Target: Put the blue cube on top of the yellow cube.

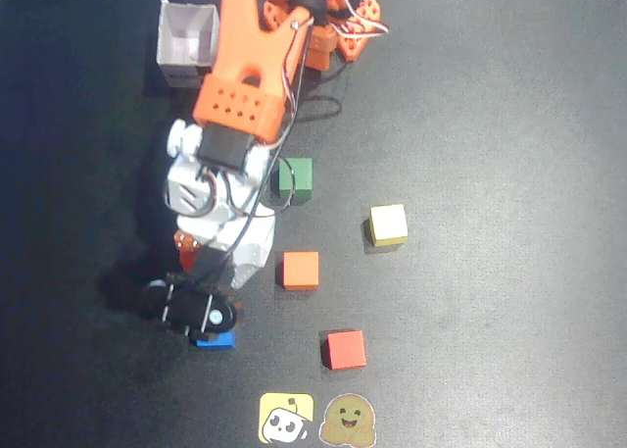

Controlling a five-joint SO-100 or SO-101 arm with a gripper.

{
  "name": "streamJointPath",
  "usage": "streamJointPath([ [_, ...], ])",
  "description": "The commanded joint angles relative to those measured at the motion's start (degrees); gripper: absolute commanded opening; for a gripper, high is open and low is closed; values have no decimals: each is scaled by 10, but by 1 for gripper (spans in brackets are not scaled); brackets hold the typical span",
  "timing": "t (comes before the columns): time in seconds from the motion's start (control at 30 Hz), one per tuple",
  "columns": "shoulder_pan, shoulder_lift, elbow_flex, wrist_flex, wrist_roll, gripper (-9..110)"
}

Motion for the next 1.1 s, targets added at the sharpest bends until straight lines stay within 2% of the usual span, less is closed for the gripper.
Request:
streamJointPath([
  [0.0,1,-11,-47,-7,3,17],
  [0.73,-25,-139,-162,-18,4,22],
  [1.07,-30,-154,-167,-35,-50,22],
])
